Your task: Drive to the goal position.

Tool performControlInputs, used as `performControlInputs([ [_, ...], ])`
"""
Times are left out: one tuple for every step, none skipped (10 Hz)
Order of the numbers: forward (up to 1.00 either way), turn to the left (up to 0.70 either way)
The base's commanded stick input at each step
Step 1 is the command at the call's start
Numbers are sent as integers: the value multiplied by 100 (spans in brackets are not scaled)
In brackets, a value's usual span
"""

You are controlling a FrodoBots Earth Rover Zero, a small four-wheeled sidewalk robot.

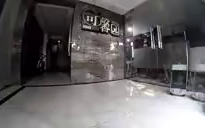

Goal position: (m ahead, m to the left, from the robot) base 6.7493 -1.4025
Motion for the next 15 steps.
performControlInputs([
  [70, 0],
  [70, 0],
  [70, 0],
  [70, 0],
  [70, 0],
  [70, 0],
  [70, 0],
  [70, 0],
  [70, 0],
  [70, 0],
  [70, 0],
  [70, 0],
  [70, 0],
  [70, 1],
  [70, 1],
])
